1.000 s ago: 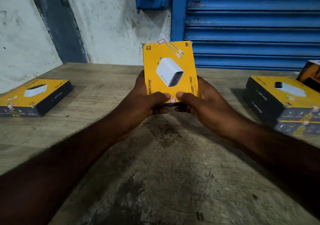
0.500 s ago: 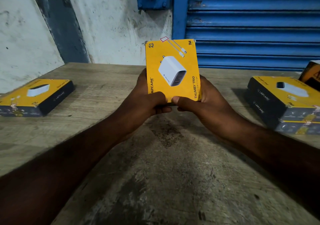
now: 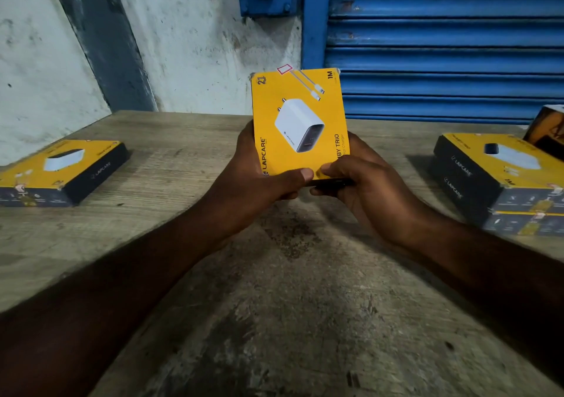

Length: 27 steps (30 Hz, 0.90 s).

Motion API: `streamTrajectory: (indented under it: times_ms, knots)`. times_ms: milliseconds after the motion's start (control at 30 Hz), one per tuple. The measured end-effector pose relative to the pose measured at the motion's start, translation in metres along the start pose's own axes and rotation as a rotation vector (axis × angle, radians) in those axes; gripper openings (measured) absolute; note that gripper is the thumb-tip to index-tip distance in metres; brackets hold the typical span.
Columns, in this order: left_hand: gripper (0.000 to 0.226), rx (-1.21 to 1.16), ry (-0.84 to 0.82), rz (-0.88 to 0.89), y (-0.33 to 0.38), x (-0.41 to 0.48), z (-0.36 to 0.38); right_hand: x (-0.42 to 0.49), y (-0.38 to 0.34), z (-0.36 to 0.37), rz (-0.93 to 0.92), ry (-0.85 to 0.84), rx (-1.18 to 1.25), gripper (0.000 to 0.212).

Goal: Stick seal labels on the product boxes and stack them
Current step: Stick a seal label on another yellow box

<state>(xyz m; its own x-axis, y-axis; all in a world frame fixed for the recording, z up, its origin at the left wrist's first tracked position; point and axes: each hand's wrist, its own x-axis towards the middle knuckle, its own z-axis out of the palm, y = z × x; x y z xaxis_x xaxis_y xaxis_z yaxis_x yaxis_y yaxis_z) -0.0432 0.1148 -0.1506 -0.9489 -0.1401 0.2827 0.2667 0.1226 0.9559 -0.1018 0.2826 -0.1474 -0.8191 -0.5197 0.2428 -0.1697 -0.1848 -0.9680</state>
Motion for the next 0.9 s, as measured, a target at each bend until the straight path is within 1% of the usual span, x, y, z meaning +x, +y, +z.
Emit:
streamTrajectory:
  times_ms: [67,167,300,500,600,767,800,900]
  knots:
    - [0.083,0.017,0.023,0.003,-0.0009,0.0008,-0.0005,-0.0003,0.0001,0.0006,-0.001,-0.009,-0.023,0.057]
    - [0.083,-0.002,0.035,-0.019,-0.0018,0.0033,-0.0005,-0.0008,0.0012,0.002,-0.017,-0.026,-0.082,0.064]
    - [0.067,-0.121,0.067,-0.064,-0.0006,0.0057,-0.0001,-0.0035,0.0042,0.0037,-0.058,0.0,-0.115,0.07]
    - [0.072,-0.174,0.041,-0.067,-0.0017,0.0052,-0.0003,-0.003,0.0069,0.0048,-0.104,0.099,-0.262,0.074]
    - [0.073,-0.167,0.026,-0.053,-0.0008,0.0051,-0.0005,-0.0026,0.0056,0.0063,-0.103,0.147,-0.284,0.066]
    - [0.068,-0.166,0.014,-0.061,-0.0004,0.0053,0.0005,-0.0032,0.0027,0.0058,-0.064,0.165,-0.251,0.044]
    - [0.071,-0.145,0.007,-0.059,-0.001,0.0048,0.0004,-0.003,0.0017,0.0053,-0.048,0.17,-0.229,0.04]
    - [0.091,-0.004,-0.012,0.001,-0.0014,0.0013,0.001,-0.0023,-0.0001,0.0043,0.008,0.157,-0.124,0.032]
